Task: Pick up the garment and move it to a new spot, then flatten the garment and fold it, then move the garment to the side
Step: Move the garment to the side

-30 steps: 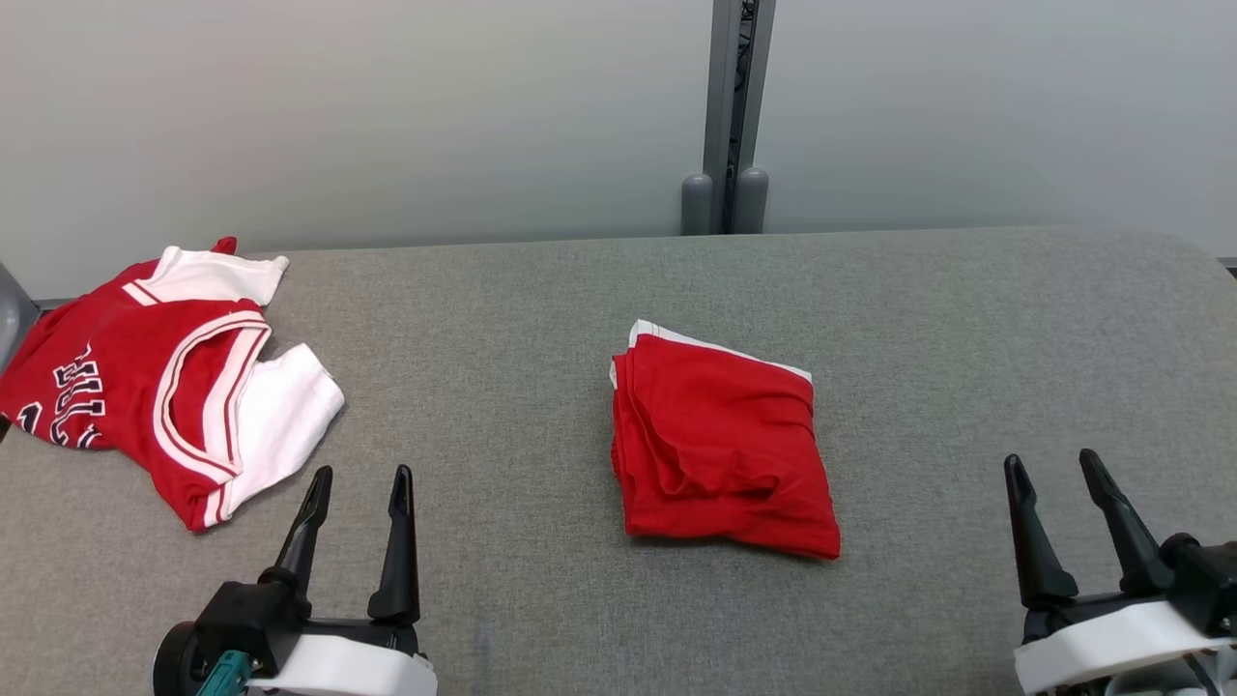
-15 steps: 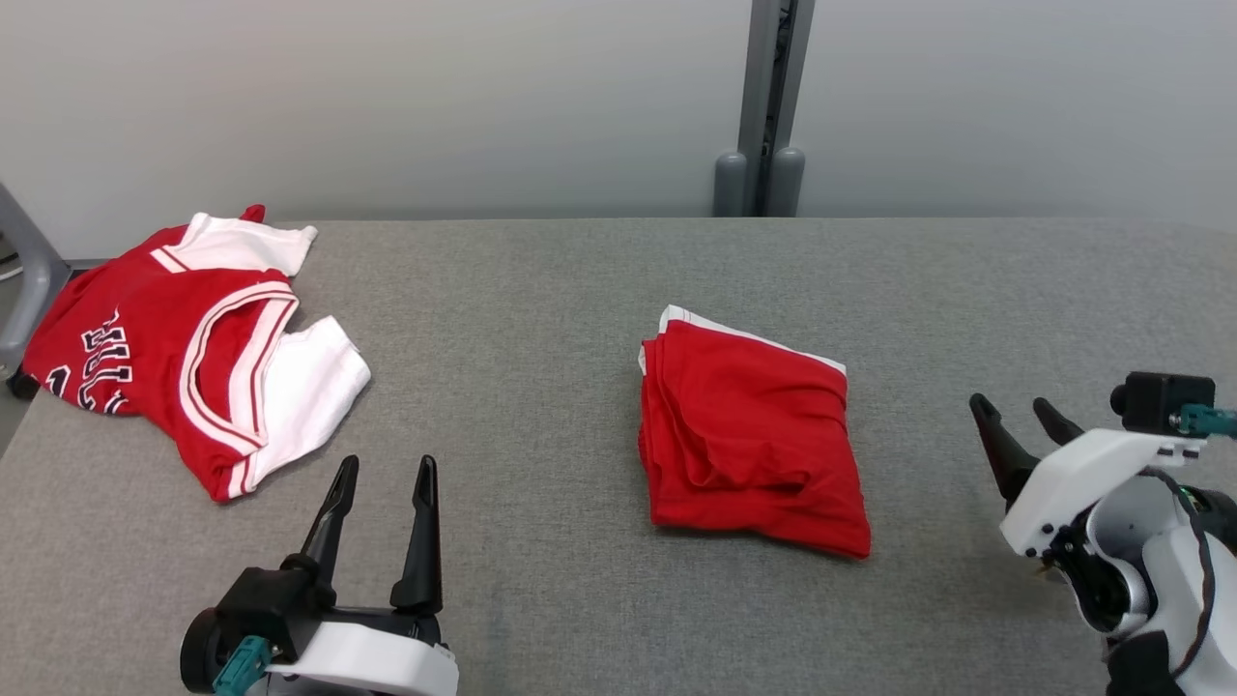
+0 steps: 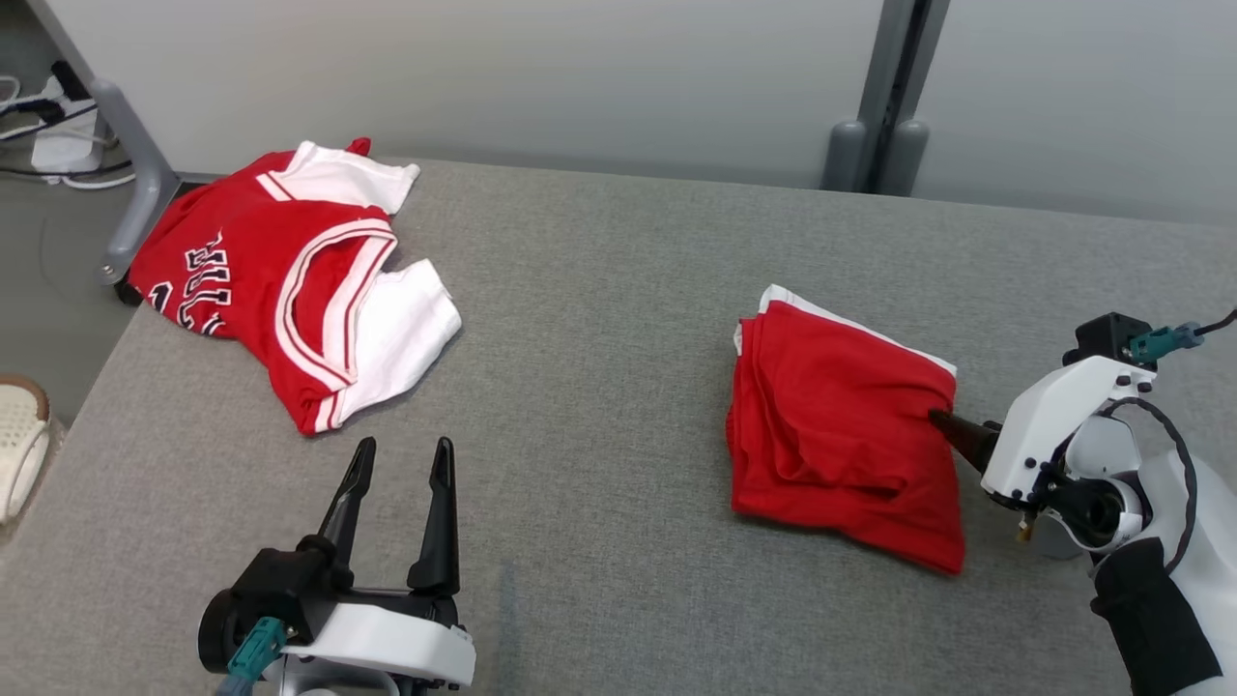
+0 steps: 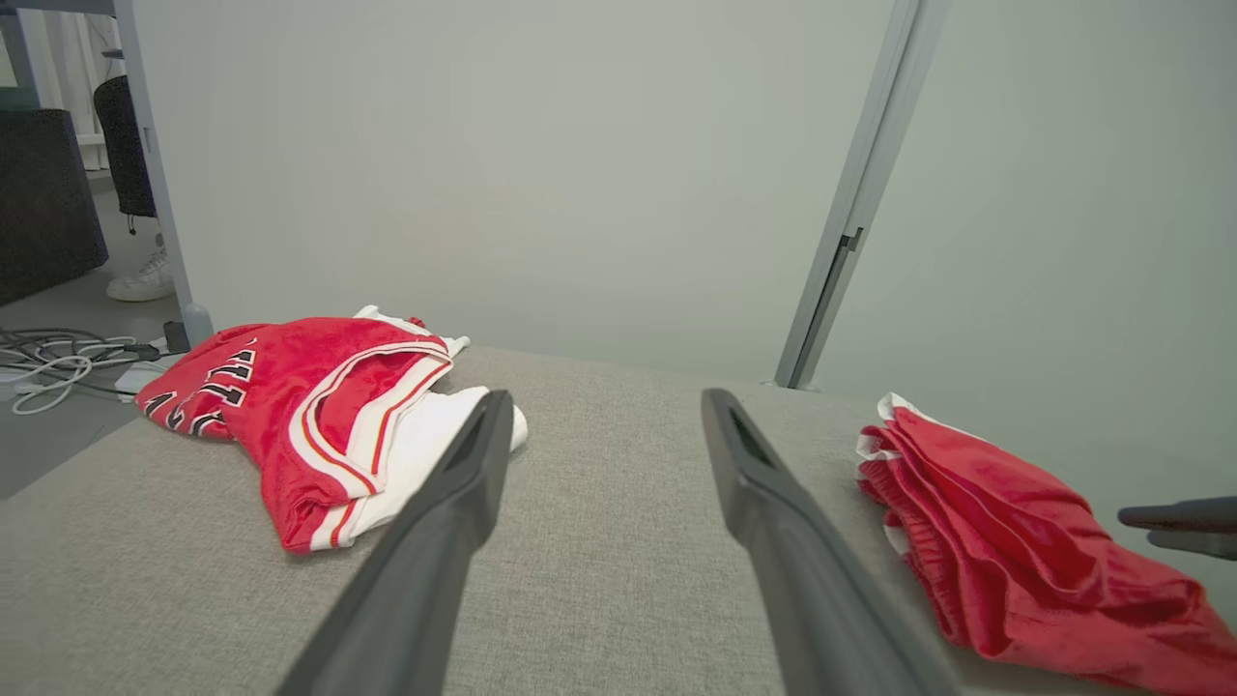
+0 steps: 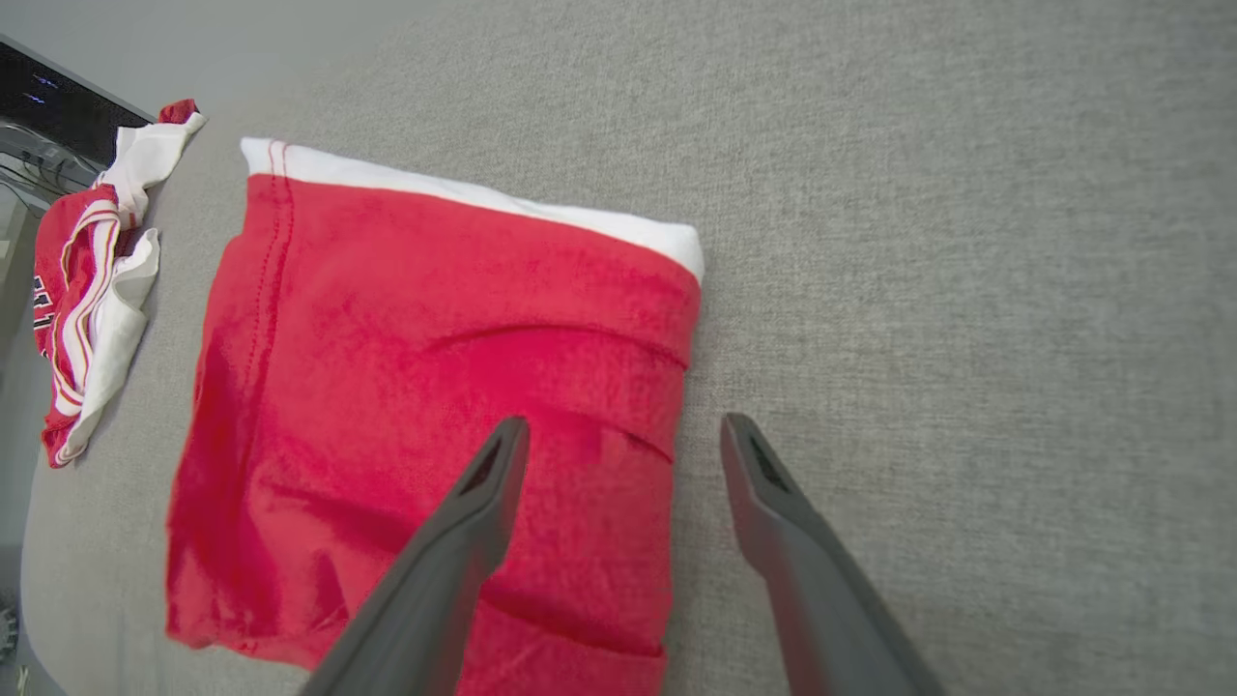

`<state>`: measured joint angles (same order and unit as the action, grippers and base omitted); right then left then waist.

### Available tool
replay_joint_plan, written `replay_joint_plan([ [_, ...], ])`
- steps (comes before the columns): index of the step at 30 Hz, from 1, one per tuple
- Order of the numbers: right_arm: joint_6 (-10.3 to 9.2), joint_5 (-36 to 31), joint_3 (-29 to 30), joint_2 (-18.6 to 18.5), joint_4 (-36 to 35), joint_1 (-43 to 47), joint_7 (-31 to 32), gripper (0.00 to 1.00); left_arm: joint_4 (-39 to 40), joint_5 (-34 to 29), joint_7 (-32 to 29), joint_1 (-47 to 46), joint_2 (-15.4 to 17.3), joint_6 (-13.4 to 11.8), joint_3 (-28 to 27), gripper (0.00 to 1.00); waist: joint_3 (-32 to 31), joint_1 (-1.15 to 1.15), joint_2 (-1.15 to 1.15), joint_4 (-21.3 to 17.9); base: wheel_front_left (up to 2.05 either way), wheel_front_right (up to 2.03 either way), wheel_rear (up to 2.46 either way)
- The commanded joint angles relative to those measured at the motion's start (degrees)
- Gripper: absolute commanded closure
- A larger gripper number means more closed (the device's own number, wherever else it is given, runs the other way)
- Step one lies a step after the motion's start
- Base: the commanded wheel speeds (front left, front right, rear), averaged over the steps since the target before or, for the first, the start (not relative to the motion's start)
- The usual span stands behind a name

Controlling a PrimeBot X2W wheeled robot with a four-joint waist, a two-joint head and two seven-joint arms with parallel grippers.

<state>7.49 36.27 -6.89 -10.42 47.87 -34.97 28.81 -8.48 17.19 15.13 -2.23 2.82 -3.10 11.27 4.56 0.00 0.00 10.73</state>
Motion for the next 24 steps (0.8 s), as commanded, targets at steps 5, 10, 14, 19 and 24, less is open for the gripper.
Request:
replay_joint_plan([
  [5,0.01,1.7,-1.1,-0.3,3.7,-1.2,2.4,0.00,0.2,0.6,0.0,-1.3,0.2,-0.7,0.5,0.00,1.6,0.00,0.00,2.6,0.00,0.00,0.00],
  [10,0.00,1.7,-2.8,-0.2,6.8,-0.5,4.4,0.00,0.3,0.7,0.0,-1.2,0.2,-0.9,0.7,0.00,1.7,0.00,0.00,3.2,0.00,0.00,0.00],
  [14,0.01,2.8,-4.3,0.2,6.3,-0.5,2.0,1.00,0.2,0.3,0.0,-1.4,0.2,-1.0,0.4,0.00,1.5,0.00,0.00,2.9,0.00,0.00,0.00],
  [19,0.01,3.8,-6.0,-0.2,4.8,-0.9,-2.5,1.00,-0.1,-0.1,0.0,-1.2,0.2,-0.5,0.1,0.00,0.6,0.00,0.00,1.8,0.00,0.00,0.00],
  [24,0.01,6.0,-8.1,-0.4,3.3,0.4,-5.4,1.00,-0.5,-0.7,0.0,-0.4,0.2,0.6,0.1,0.00,-1.0,0.00,0.00,-0.5,0.00,0.00,0.00],
])
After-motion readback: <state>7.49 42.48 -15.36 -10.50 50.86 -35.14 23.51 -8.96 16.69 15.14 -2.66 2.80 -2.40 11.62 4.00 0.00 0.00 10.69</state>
